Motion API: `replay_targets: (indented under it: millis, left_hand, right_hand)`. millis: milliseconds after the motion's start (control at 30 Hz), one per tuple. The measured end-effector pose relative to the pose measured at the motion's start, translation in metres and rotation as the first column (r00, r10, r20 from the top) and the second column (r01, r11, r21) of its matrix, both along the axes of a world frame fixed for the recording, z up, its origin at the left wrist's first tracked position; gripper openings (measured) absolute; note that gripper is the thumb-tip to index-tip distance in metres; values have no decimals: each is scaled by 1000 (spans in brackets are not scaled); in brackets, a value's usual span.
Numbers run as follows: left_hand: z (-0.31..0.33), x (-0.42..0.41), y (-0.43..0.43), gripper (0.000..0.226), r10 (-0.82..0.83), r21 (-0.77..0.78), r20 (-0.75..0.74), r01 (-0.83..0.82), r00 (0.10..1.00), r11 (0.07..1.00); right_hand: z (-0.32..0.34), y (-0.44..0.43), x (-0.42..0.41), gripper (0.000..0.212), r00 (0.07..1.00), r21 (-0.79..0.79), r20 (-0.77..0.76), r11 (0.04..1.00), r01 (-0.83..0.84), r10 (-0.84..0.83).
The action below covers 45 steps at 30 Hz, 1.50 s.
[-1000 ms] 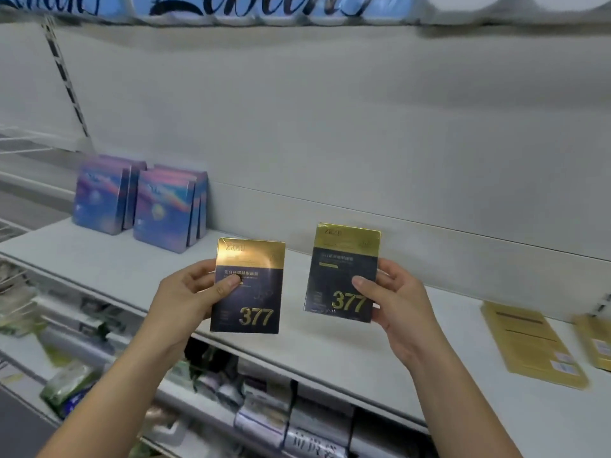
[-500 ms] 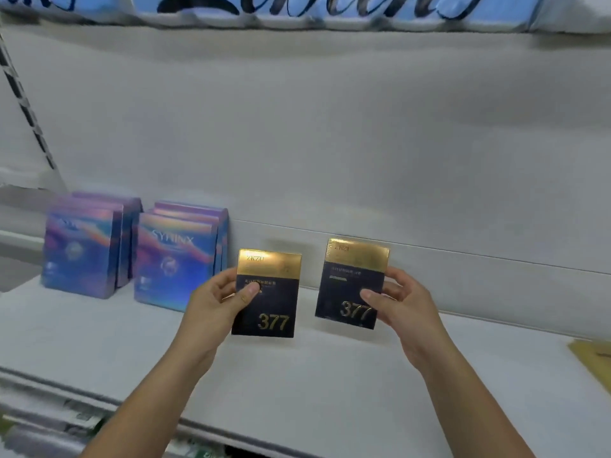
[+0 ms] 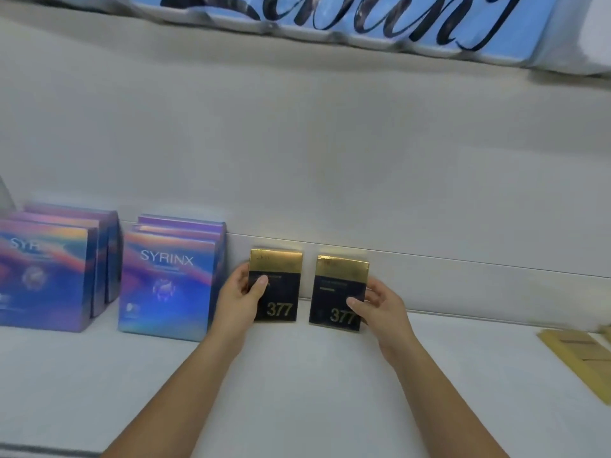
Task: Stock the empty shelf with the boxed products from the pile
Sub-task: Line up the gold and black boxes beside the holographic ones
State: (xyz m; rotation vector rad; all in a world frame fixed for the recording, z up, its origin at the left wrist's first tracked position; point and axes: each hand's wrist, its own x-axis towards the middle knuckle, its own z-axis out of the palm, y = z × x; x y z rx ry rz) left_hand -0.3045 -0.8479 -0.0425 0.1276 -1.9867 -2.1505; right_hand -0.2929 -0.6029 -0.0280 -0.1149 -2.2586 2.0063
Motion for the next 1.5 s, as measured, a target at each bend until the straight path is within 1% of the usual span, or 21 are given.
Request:
replay_targets:
  millis: [133, 200, 333, 433, 600, 800, 967, 1067, 1367, 1500]
  left_hand:
    - [3, -9, 0, 36, -14, -79, 9, 15, 1000, 997]
    - [1, -14, -1, 40, 12, -128, 18, -9, 1000, 992]
    - [-3, -18, 2, 37, 81, -174, 14, -77, 997, 982]
    - [-4, -18, 3, 41, 113, -180, 18, -107, 993, 978]
    - [-5, -19, 4, 39, 120, -183, -6, -119, 993, 976]
    - [-6, -20, 6, 33, 97, -145, -45, -103, 994, 984]
    - [-8, -21, 4, 32, 90, -157, -36, -95, 995, 983]
    - [-8, -22, 3, 32, 89, -166, -37, -94, 995, 982]
    - [-7, -21, 2, 34, 86, -180, -19, -88, 996, 980]
    - [-4, -19, 3, 33, 97, -200, -17, -98, 995, 975]
  right_hand:
    - [-1, -1, -13, 31, 1000, 19, 5, 1000, 6, -6]
    - [-4, 1, -17, 31, 1000, 27, 3, 1000, 8, -8]
    - [-8, 6, -23, 29, 999, 61, -22, 998, 34, -32]
    - [-10, 7, -27, 26, 999, 87, -32, 996, 26, -23]
    - [-12, 5, -29, 26, 999, 115, -42, 993, 0, 5]
    - [-14, 6, -29, 27, 999, 130, -41, 991, -24, 30]
    - [-18, 6, -30, 27, 999, 103, -44, 994, -23, 28]
    - [-19, 6, -30, 29, 999, 129, -31, 991, -19, 23]
    - [-15, 4, -26, 25, 1000, 172, -11, 985, -19, 21]
    - [-14, 7, -22, 24, 1000, 168, -11, 986, -19, 21]
